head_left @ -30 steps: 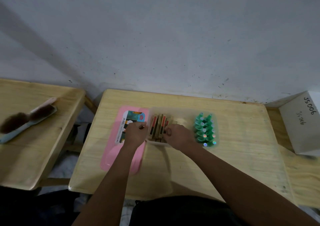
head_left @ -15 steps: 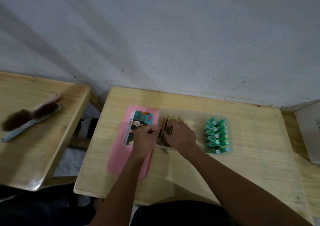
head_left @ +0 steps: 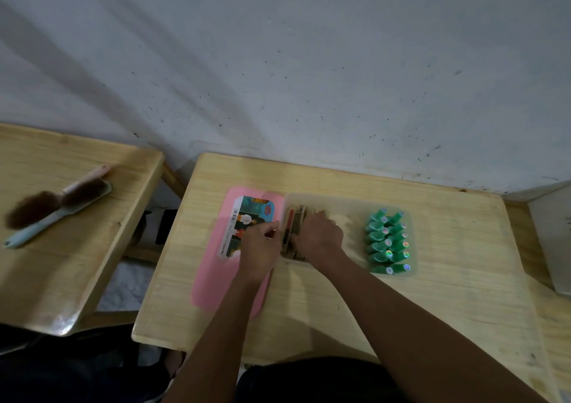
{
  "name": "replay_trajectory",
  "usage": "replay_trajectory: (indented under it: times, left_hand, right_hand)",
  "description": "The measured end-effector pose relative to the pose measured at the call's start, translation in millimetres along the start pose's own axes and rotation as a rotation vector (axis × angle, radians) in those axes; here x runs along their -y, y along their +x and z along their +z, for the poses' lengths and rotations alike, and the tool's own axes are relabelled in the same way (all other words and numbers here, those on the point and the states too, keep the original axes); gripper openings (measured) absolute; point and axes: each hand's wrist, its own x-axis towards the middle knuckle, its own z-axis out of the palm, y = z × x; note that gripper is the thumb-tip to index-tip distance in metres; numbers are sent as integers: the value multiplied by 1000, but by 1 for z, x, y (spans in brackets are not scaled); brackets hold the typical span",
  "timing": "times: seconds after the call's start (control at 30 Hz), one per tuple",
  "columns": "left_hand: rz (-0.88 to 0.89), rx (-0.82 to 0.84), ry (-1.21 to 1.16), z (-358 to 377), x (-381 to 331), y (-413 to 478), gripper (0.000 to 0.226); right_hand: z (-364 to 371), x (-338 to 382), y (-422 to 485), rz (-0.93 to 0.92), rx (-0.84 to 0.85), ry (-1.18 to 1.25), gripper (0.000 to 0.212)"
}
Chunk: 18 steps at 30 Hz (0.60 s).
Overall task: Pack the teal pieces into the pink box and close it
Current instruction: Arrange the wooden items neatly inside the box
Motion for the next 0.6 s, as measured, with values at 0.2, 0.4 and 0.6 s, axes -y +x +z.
replay_trajectory:
  times: [0.2,0.4,0.6]
  left_hand:
    - [-13,2,16,1,-2,-1,35]
    - [-15,5,27,2,0,0,34]
    - [4,-4,19,1,-1,1,33]
  right_hand:
    - [-9,-8,-1,-17,17,89,38]
    - [-19,-32,-5,61,45,457,55]
    - [-31,-56,-11,93,194,936,40]
